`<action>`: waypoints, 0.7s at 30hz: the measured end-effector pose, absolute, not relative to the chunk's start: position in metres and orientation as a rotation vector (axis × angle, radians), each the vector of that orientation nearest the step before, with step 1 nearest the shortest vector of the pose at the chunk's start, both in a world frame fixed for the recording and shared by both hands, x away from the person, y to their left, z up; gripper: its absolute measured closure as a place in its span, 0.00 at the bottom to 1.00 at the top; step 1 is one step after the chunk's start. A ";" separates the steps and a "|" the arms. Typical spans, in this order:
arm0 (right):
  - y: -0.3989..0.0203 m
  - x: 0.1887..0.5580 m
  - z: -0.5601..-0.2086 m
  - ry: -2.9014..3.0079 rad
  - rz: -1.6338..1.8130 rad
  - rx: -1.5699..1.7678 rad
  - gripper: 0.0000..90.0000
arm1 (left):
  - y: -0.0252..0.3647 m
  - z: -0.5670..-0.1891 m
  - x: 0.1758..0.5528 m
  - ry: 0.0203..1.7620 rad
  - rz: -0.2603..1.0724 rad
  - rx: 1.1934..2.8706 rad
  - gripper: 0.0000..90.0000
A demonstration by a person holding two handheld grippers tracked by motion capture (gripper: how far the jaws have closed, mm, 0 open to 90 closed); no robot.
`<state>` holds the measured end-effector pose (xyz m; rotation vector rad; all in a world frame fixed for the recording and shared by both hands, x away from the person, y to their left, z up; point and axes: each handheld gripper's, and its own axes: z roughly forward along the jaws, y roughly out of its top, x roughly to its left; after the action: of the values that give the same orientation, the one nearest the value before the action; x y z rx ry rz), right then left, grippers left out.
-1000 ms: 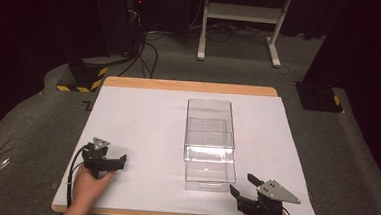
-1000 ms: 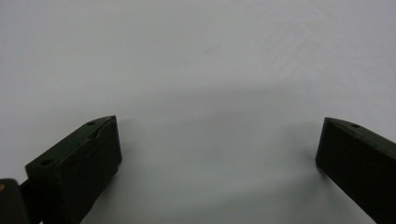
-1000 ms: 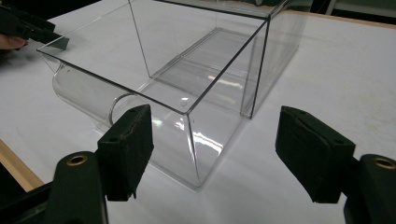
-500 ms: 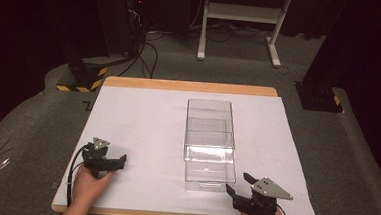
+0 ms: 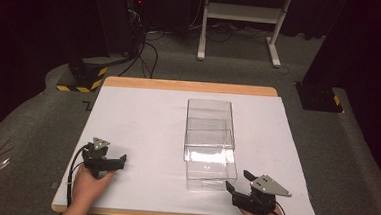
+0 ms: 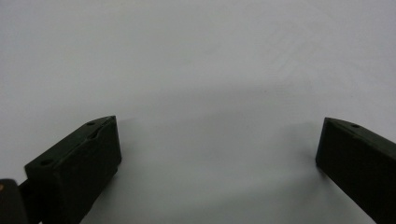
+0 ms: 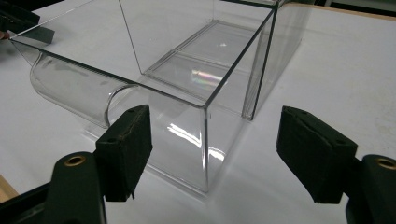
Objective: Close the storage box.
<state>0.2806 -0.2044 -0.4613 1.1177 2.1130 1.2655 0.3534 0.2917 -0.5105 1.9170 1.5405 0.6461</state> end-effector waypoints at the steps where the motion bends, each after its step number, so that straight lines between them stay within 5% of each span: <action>1: -0.204 0.281 -0.461 2.113 1.266 1.117 0.30 | 0.292 -0.511 0.353 1.541 0.646 1.917 0.00; 21: -0.190 0.288 -0.460 2.094 1.263 1.111 0.29 | 0.292 -0.511 0.353 1.541 0.647 1.917 0.00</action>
<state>0.2885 -0.1903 -0.4599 1.1112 2.0944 1.2633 0.3533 0.2916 -0.5105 1.9169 1.5408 0.6466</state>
